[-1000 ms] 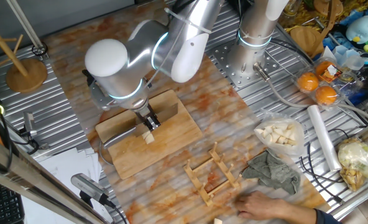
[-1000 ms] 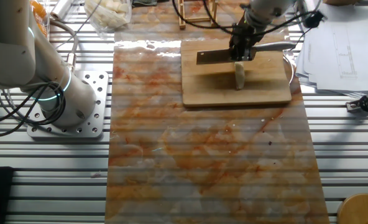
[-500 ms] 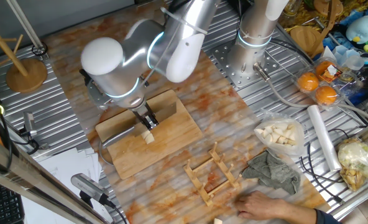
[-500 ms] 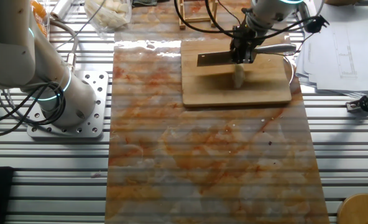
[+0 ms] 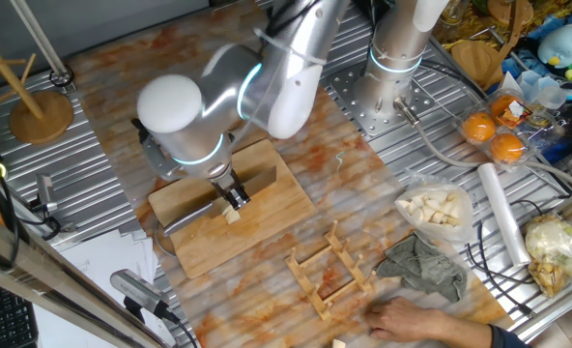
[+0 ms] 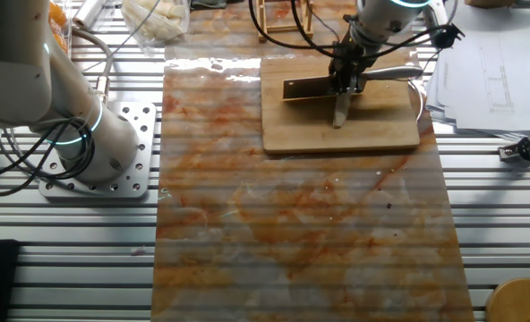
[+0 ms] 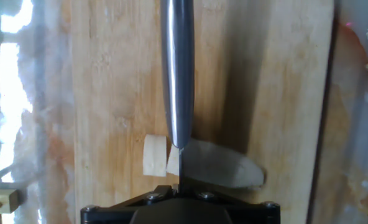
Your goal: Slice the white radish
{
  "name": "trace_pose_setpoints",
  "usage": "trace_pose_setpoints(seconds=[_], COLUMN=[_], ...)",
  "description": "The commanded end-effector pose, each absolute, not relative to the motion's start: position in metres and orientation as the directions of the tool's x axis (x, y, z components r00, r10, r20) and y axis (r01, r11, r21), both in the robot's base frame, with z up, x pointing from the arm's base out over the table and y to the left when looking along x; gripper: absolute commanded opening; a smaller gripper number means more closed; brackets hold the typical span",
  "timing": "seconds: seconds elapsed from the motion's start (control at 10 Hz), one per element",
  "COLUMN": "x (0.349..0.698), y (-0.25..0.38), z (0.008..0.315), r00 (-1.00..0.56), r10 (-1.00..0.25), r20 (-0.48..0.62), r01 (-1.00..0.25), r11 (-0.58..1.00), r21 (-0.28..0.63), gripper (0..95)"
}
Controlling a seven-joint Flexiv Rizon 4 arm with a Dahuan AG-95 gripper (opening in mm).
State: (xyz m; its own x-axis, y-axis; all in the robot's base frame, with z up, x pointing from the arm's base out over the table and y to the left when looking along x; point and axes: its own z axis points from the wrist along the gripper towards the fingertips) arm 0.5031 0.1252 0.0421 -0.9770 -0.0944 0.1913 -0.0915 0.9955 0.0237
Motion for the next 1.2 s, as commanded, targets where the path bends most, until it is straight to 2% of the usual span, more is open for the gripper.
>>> trace_pose_setpoints(seconds=[0.1,0.4,1.2], x=[0.502,0.502,0.501], y=[0.126,0.127,0.113], z=[0.035,0.073,0.072], r00=[-0.978,-0.974,-0.974], r10=[-0.089,-0.101,-0.102], r20=[0.188,0.201,0.203], r01=[-0.080,-0.090,-0.091], r11=[0.995,0.994,0.994], r21=[0.055,0.061,0.064], gripper=[0.0,0.0,0.0])
